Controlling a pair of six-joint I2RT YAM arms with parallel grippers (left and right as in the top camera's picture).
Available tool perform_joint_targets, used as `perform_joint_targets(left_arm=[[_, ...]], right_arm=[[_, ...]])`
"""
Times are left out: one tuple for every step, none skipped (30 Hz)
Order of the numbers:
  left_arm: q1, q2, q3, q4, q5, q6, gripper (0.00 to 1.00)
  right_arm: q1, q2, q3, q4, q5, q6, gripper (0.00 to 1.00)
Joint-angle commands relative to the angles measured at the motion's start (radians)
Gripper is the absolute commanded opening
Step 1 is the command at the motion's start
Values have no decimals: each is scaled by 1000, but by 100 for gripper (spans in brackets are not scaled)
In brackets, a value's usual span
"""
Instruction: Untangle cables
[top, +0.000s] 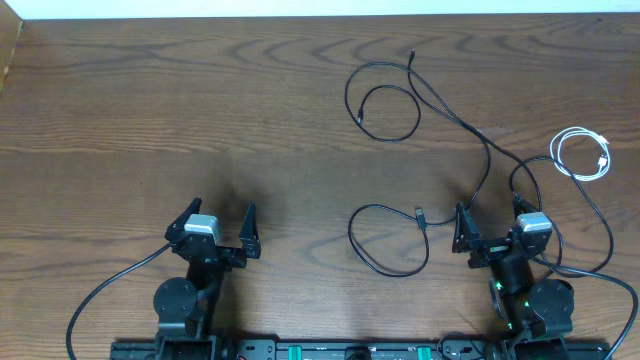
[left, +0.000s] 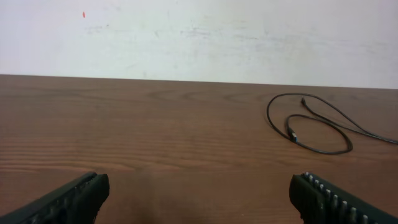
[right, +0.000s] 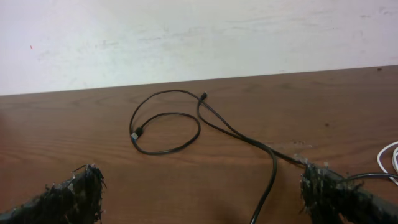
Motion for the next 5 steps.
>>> perform_joint_targets(left_arm=[[-2,-7,-18,-35,-5,2,98],[-2,-7,-18,-35,-5,2,98],[-2,-7,-18,-35,-5,2,98],[-2,-7,-18,-35,-5,2,98],[-2,-7,-18,-35,-5,2,98]], right_arm=[[5,-6,-1,-5,3,-15,99],[5,-6,-1,-5,3,-15,99],[5,-6,-1,-5,3,-15,99],[5,-6,-1,-5,3,-15,99],[5,-6,-1,-5,3,-15,99]])
